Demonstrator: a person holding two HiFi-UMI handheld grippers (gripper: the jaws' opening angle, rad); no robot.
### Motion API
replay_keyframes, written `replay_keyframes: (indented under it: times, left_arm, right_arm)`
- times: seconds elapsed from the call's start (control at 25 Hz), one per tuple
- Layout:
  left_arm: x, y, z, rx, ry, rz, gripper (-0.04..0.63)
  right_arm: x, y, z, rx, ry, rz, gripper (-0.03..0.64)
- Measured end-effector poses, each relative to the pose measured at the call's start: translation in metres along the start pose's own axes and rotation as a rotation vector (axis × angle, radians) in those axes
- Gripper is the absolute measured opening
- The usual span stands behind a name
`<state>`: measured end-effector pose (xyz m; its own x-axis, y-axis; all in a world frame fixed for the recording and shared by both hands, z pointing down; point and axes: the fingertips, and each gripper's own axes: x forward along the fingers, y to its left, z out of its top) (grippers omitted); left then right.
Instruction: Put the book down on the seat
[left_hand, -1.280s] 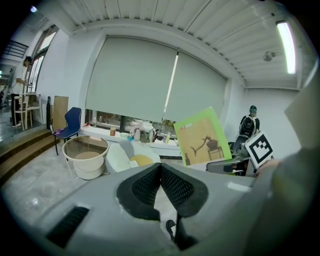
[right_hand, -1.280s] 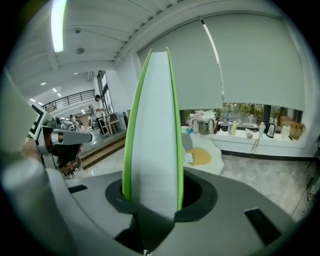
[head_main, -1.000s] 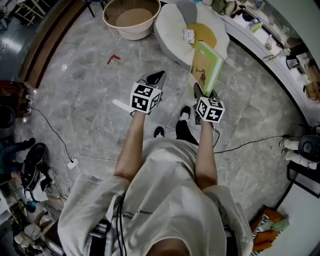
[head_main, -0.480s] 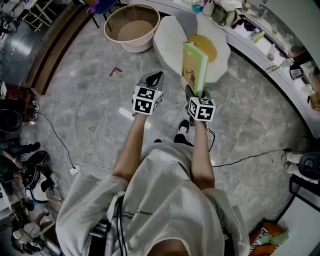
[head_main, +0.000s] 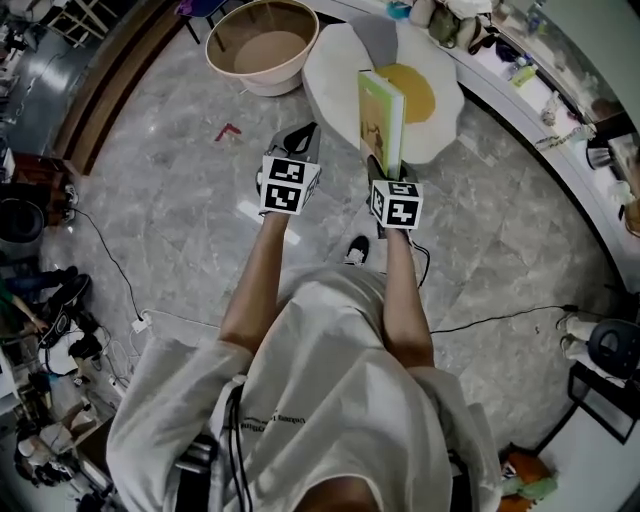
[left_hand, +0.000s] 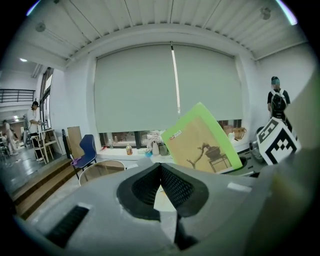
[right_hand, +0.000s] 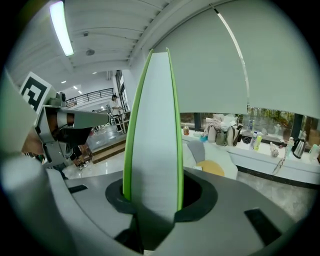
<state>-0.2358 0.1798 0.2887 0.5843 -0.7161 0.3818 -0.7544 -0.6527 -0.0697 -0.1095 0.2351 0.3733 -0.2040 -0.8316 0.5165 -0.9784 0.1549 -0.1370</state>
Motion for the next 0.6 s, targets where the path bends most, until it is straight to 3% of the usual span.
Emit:
replay_keyframes:
  times: [0.2, 0.6]
  left_arm:
    - [0.020, -0.011, -0.002, -0.011, 0.040, 0.016, 0.008]
    - [0.037, -0.039, -0.024, 0.062, 0.139, 0.034, 0.008]
  right_arm:
    - [-0.002, -0.021, 0.004, -0.049, 0.013, -0.007, 0.135]
    - [-0.009, -0.058, -0.026, 0.048, 0.023, -0.032, 0.135]
